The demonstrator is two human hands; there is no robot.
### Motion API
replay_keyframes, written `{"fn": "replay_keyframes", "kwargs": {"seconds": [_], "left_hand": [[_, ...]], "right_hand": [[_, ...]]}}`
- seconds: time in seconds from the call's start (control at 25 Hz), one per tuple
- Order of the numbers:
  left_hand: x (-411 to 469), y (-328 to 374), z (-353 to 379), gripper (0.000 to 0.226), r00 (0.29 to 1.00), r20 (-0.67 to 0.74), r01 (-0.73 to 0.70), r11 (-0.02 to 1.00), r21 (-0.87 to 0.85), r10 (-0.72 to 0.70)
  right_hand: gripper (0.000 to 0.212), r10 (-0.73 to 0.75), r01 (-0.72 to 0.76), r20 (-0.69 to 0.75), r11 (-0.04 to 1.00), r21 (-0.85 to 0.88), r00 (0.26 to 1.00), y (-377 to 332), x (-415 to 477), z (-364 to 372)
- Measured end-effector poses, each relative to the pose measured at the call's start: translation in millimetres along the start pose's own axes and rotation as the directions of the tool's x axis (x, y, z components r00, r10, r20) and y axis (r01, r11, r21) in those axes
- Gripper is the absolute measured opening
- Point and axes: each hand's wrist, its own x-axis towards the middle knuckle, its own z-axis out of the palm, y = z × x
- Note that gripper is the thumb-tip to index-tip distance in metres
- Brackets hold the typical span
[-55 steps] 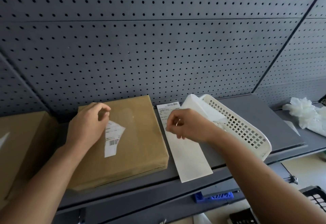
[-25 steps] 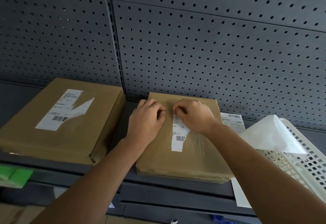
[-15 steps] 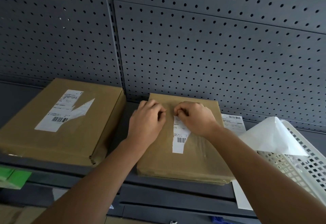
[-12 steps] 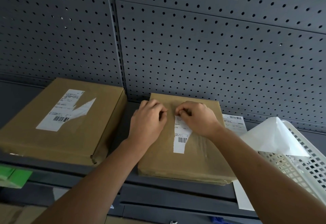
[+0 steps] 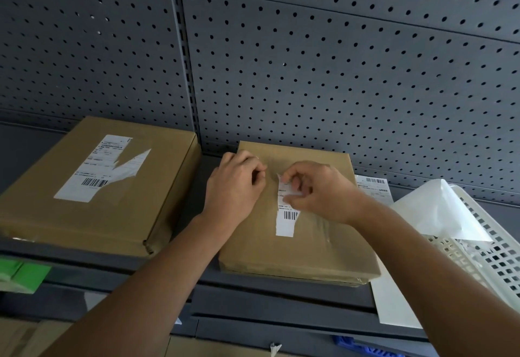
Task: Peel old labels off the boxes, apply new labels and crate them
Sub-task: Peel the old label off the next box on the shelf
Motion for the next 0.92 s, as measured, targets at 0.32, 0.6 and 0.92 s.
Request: {"fn": "replay_keyframes", "kwargs": {"seconds": [0.32,0.6,0.92], "left_hand": [[0.5,1.0,-1.5,0.016,1.0,0.006,0.023,0.997,0.068,-0.024],[0.4,2.5,-2.0,0.016,0.999,0.022,0.021,0.995,0.098,-0.023],[-0.4,3.7,0.6,0.014,1.0,0.013,0.009,0.996,0.093,-0.01]], "right_hand": [[0.016,-0.126,0.155,0.239,0.982,-0.105,0.963,-11.1,-34.1,-7.5],[0.012,-0.19,0.27,0.284,0.923,-0.275,0.94,-17.7,-31.8,-7.2],[0.006,-0.282,0.299,0.115,0.938,-0.174,0.952,-2.3,-41.6,-0.1]]}}
